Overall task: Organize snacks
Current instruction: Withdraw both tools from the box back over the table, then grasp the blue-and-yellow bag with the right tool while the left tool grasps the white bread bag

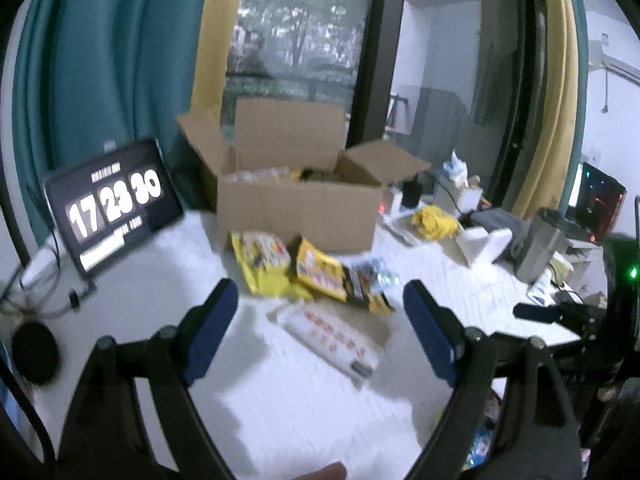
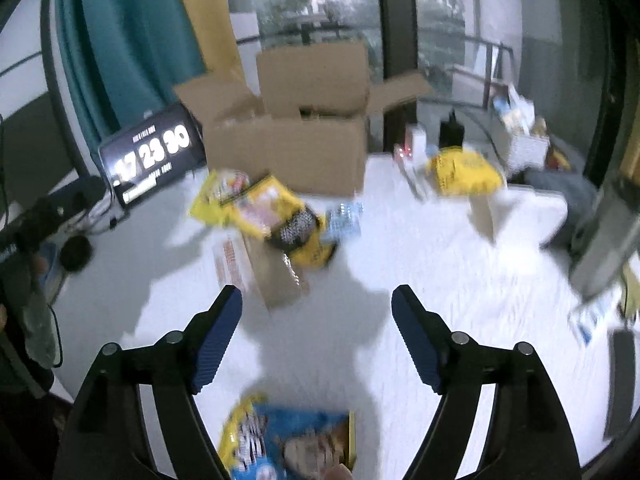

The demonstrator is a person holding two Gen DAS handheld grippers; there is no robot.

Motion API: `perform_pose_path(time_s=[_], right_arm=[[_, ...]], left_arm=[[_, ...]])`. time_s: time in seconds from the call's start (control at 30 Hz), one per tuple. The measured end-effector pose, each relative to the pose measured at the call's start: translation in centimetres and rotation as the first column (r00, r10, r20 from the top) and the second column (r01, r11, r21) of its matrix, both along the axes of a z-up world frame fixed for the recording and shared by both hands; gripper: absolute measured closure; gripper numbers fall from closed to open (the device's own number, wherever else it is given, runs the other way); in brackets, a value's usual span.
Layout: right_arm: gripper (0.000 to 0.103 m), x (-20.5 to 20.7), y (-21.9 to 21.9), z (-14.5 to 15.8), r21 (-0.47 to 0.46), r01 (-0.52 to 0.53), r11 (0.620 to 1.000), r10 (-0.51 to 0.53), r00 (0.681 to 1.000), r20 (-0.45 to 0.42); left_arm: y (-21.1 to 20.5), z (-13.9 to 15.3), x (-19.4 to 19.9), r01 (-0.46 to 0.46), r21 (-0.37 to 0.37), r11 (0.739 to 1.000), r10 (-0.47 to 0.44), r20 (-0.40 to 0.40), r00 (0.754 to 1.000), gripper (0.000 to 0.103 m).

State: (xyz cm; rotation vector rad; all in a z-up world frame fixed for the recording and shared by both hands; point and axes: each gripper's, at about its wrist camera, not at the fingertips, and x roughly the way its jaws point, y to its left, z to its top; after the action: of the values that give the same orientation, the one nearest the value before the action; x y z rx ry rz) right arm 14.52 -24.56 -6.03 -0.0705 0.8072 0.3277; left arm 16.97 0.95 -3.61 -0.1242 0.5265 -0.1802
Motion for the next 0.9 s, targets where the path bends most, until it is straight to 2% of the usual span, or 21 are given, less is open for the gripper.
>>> perform_pose_path(time_s=[0.17,0.37,0.5,0.57,0.63,0.77,0.9], right_arm=[[0.022,-1.4,-0.4,-2.5,-0.019,-0.022,1.000,0.020,0.997,-0.070],[0.022,-3.1,-0.5,-5.6,-0.031,-0.072,0.997,0.066,0.985,-0.162],[0.022,-3.6,-1.6,-7.0,-0.016,-0.084,0.996,0.078,0.975,-0.210],[0.022,-3.8,-1.7,-7.9,0.026,-0.091,0.995,0.095,0.964,-0.249],[0.016,-3.9,-1.4,-8.7,0.063,-0.110,0.992,0.123,0.953,-0.276],[0.012,-4.0,0.0,-8.9,0.028,-0.132,0.991,0.134,0.964,-0.229],[0.022,-3.4,0.3,-9.0,0.035,-0.163,0.986,0.166,0.966,-0.197]], left_arm=[[-0.5,-3.1,-1.0,-0.001,-0.039,0.999,-0.002,-0.093,0.996,0.017],[-1.5,-6.3,-1.9,0.005,-0.027,1.000,-0.010,-0.182,0.983,0.017],[-1.9,-7.4,-1.7,0.006,-0.025,1.000,-0.012,-0.215,0.976,0.017],[-2.2,-7.7,-1.3,0.009,-0.025,1.000,-0.014,-0.228,0.974,0.017],[-2.5,-7.9,-0.8,0.013,-0.023,1.000,-0.018,-0.239,0.971,0.017],[-3.2,-8.1,0.4,0.021,-0.013,1.000,-0.024,-0.264,0.964,0.017],[-4.4,-8.5,2.1,0.024,0.003,1.000,-0.022,-0.292,0.956,0.017]])
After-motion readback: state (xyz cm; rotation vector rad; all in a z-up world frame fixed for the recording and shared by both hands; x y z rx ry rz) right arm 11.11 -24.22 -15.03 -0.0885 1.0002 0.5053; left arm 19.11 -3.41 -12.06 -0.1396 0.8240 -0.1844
